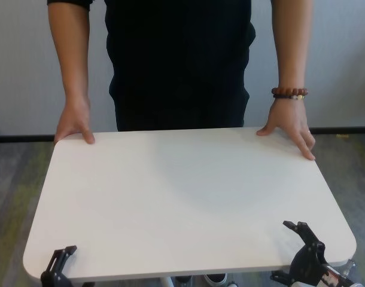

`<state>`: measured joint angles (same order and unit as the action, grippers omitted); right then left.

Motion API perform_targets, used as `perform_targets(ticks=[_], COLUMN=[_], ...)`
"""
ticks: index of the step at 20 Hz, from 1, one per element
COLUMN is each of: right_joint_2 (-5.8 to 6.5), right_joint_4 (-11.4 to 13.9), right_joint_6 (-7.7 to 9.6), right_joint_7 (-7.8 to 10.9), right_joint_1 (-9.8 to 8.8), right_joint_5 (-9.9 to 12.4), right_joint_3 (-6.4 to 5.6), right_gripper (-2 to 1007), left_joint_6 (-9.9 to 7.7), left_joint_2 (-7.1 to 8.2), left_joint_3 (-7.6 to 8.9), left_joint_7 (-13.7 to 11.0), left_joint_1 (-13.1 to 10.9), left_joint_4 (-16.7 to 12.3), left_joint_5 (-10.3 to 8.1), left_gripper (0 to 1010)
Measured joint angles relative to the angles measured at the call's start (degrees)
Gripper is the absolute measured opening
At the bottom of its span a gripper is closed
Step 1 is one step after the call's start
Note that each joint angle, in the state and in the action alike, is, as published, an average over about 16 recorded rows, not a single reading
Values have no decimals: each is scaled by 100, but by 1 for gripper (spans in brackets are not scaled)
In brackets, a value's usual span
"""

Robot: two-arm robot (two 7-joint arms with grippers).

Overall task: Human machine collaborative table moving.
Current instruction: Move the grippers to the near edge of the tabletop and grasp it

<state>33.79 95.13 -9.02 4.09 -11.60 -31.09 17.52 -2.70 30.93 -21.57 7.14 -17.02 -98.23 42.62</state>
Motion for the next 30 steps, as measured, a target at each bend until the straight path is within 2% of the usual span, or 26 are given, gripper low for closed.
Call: perform_targets(ticks=[5,12,19,23,30], right_joint_2=[0,0,1,1,1], right_joint_4=[0,-1,-1,-1,-2], right_joint_6=[1,1,0,0,0], right_joint_7=[0,1,1,1,1], right_joint_1=[0,0,0,0,0], right_joint_5=[0,0,-1,0,0], right_joint_3=[0,0,0,0,0], right_gripper=[1001,1001,1001,1001,1001], left_joint_6=[-56,-275,-473,-515,-477], left_joint_2=[-76,-248,-383,-421,-473], left_joint_3=[-13,-103,-197,-197,-126], left_joint_7=[183,533,731,717,656], left_joint_1=[0,47,94,90,54], left_joint_4=[28,134,251,284,308], left_joint_5=[257,887,1444,1597,1649], left_gripper=[1000,1000,1000,1000,1000])
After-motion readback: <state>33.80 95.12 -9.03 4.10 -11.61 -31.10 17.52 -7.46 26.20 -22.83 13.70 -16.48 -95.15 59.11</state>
